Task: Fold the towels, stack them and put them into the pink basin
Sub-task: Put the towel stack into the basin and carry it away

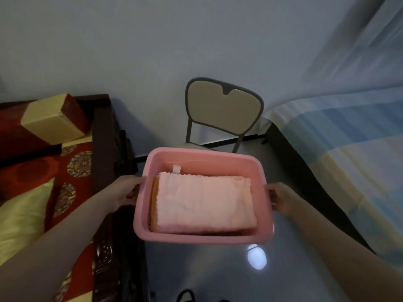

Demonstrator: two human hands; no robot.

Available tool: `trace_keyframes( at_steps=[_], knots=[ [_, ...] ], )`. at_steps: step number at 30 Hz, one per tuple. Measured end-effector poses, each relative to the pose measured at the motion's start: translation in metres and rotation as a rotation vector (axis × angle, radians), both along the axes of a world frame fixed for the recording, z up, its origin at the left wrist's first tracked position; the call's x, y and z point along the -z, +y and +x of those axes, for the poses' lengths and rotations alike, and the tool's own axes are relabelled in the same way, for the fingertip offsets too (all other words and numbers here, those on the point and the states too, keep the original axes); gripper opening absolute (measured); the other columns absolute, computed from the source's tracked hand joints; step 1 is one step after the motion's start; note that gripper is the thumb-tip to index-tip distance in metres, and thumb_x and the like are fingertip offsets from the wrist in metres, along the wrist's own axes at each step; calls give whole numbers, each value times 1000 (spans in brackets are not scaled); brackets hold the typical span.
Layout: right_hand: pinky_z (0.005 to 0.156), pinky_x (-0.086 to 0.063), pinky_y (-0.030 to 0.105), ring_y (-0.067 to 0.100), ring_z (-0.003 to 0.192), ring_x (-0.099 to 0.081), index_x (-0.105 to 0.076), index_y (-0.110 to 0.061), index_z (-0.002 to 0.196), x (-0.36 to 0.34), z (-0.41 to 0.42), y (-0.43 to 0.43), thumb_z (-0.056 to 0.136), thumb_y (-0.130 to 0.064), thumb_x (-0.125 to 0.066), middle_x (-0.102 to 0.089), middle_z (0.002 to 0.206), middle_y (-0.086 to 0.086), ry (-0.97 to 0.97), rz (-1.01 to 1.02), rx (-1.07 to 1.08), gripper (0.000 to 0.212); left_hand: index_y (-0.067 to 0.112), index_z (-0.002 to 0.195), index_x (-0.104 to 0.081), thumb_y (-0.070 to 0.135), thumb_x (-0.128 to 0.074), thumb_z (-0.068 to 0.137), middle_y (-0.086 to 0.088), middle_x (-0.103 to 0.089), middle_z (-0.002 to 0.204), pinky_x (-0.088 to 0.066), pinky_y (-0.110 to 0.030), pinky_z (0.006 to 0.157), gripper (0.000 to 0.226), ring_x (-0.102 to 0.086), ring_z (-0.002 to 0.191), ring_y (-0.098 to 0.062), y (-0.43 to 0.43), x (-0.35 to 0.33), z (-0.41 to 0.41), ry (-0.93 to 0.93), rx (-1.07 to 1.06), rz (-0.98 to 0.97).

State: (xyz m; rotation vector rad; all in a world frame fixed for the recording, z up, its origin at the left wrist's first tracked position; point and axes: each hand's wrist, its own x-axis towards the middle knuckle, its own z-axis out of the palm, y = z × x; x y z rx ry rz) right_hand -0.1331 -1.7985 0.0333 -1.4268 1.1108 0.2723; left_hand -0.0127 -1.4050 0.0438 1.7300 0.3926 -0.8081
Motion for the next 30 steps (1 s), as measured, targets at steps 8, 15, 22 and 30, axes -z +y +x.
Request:
trace_keyframes(
  at_steps=[8, 15, 22, 30],
  knots=[
    [64, -44, 31, 20, 68, -53, -60, -9, 86, 82, 148, -52, 84, -9, -54, -55, 74, 8, 83, 2, -67, 6, 10, 89, -59, 25, -60, 90, -10, -58, 83, -45, -32, 65, 15, -54, 74, -22, -55, 88, 101, 21, -163, 59],
    [74, -43, 34, 21, 74, -50, -57, -11, 84, 149, 231, -81, 83, -9, -53, -53, 80, 9, 114, -62, -112, 4, 8, 87, -60, 26, -57, 92, -9, -61, 81, -46, -30, 57, 19, -57, 69, -20, -90, 169, 163, 33, -206, 73],
    [72, -42, 34, 19, 73, -51, -55, -15, 80, 190, 280, -79, 85, -9, -53, -54, 81, 7, 106, -146, -147, 8, 12, 85, -58, 33, -55, 93, -9, -58, 80, -49, -32, 66, 23, -55, 70, -22, -92, 224, 210, 19, -240, 132],
    [68, -45, 33, 22, 77, -52, -54, -16, 79, 225, 299, -87, 86, -13, -51, -55, 87, 9, 96, -193, -155, 9, 9, 88, -60, 38, -57, 91, -10, -62, 81, -51, -37, 72, 29, -59, 73, -23, -93, 251, 233, -13, -219, 150]
  ],
)
